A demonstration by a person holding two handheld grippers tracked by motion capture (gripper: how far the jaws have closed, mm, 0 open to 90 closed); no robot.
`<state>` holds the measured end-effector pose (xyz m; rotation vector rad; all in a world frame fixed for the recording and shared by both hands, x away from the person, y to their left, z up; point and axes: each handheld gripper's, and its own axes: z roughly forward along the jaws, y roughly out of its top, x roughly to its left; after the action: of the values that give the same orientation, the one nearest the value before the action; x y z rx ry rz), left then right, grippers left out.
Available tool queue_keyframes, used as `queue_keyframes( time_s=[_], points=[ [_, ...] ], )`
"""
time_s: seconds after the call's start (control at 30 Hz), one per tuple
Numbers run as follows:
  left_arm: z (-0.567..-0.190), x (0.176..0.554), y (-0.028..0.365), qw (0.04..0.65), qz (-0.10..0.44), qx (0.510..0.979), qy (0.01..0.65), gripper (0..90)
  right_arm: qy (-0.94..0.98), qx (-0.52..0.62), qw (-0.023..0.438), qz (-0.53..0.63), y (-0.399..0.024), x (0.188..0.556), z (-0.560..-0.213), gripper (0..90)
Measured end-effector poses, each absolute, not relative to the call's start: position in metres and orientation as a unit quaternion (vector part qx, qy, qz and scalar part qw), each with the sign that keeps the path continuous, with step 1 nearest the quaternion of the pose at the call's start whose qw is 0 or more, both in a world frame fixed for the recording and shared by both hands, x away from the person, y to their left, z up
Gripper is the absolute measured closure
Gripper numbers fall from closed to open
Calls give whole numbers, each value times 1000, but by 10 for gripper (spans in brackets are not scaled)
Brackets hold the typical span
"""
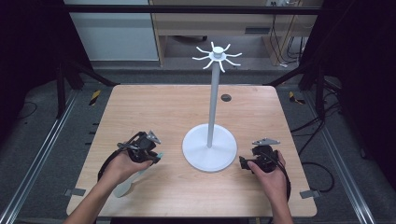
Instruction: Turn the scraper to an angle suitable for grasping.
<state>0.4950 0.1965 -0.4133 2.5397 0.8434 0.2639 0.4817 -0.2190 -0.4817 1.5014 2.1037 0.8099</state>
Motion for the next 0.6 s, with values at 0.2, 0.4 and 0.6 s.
queue_keyframes(
  time_s=[0.2, 0.4, 0.6],
  points=[
    [-385, 478, 219, 286, 131, 895, 315, 741, 760, 541, 215, 289, -218, 482, -482, 79],
    [-367, 462, 228, 320, 154, 882, 311, 741, 760, 540, 216, 289, -218, 482, -482, 79],
    [-356, 455, 233, 346, 165, 870, 311, 742, 762, 539, 216, 287, -217, 482, -482, 79]
  ],
)
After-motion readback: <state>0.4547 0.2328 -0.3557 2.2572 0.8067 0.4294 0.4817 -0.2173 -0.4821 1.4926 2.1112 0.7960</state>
